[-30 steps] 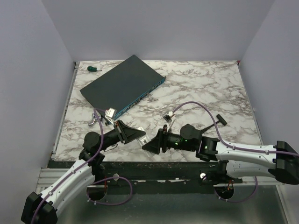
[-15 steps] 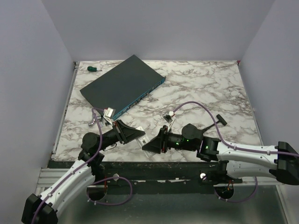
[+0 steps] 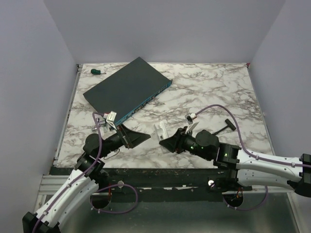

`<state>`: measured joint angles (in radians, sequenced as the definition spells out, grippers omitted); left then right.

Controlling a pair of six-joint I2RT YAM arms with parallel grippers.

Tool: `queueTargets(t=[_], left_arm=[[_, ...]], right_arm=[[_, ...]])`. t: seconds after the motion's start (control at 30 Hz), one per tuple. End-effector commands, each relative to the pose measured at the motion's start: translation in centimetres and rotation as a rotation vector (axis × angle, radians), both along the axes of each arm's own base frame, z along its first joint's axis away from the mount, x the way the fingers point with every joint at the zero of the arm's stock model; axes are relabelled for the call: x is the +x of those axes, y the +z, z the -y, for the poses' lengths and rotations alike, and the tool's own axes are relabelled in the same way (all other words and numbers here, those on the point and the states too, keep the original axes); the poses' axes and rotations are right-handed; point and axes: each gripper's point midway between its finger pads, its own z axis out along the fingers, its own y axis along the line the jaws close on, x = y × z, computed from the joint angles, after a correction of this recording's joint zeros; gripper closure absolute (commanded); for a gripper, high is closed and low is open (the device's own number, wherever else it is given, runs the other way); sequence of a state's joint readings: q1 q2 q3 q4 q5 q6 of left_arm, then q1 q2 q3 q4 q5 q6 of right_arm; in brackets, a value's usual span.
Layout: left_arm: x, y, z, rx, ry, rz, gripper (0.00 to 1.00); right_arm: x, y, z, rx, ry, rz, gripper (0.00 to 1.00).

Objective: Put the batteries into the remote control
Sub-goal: Turn over the remote control at the center of the board.

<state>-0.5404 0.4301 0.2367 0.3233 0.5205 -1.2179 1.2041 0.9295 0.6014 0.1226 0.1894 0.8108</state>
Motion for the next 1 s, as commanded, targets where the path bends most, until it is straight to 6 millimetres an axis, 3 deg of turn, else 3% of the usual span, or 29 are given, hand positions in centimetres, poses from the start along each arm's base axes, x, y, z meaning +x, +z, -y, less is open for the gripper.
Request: queueTargets(t=[0.0,0.17,0.3,0.57,0.77,0.97], left_arm=[[2.0,-3.7,-3.3,0.293,0.226,-0.049,0.01],[2.5,-4.8,-5.8,0.467,0.327,-0.051,0.01],[2.4,-4.5,-6.0,0.471,0.332,-0.046,0.01],[1.8,-3.7,-6.4,0.450,0.341,0.003,0.02],[1.5,-3.6,-7.2,0.473,0.362,0.016,0.01],[1.7,-3.4,-7.5,0.492,0.380,0.008,0.01]], right_arm=[[4.1,-4.5,6.6,-0.318,-0.345,-0.002,0.99],[5.2,-9.2,11.1,-0.813,-0.468,-0.010,0.99],[6.1,-11.3,12.1,-1.053,-0.525,-0.003,0.99],[8.1,-13.6,11.6,-1.269,-0.542,0.071,0.99],[8.3,-16.3,11.2,-1.407,-0.480,0.079,0.99],[8.2,-18.3,11.0,-1.452,-0.439,0.065,0.80]])
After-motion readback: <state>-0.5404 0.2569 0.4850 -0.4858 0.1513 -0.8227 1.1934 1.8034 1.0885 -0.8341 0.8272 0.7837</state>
